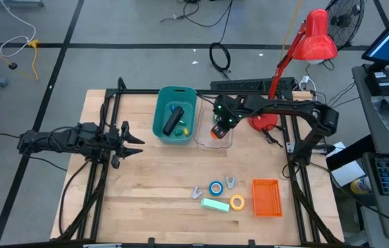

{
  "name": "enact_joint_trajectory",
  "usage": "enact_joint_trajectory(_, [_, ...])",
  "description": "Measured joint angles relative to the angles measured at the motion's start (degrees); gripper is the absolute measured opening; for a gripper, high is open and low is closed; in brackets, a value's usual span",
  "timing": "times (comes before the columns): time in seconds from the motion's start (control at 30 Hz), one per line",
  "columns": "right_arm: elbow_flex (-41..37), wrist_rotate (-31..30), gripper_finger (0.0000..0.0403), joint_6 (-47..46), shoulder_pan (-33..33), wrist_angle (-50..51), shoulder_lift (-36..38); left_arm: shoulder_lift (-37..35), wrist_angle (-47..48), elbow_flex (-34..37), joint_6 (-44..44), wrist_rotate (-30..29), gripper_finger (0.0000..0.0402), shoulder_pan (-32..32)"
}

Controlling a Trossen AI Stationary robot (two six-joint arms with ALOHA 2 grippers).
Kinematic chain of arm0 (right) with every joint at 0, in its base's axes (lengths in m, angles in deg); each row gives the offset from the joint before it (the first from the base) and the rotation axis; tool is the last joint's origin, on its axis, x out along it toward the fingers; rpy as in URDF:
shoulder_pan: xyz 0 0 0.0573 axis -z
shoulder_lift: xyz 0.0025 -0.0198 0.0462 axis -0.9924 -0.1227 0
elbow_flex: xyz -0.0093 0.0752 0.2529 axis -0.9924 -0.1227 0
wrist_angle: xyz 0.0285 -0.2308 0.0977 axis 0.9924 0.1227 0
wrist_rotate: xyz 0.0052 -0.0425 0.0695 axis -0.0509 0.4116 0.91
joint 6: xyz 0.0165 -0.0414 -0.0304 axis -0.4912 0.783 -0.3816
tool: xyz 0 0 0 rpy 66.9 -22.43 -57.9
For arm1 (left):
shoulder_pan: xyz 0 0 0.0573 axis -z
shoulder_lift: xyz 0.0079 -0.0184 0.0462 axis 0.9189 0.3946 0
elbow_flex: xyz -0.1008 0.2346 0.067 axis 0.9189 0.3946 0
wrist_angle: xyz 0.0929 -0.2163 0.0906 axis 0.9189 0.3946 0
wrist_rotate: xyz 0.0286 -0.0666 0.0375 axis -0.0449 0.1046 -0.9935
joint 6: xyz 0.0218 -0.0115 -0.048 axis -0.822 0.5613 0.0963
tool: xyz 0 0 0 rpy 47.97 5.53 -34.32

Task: Pick and place Stapler, Stapler remover, tape
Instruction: Put the orange tape into the transparent bin

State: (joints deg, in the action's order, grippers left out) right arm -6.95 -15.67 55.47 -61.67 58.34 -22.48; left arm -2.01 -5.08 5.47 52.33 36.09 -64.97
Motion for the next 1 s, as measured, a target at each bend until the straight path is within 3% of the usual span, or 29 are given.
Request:
enact_joint_trajectory(0.27, [8.2, -4.4, 0.003, 9.4, -0.2, 9.1, -7.3, 0.0, 0.0, 0.0, 0.0, -0.9, 0.0157, 0.0])
enact_joint_trajectory(1.0, [8.6, -9.2, 0.0032, 33.5, -3.3, 5.7, -9.8, 0.0, 0.1, 0.0, -0.1, -2.5, 0.0157, 0.0])
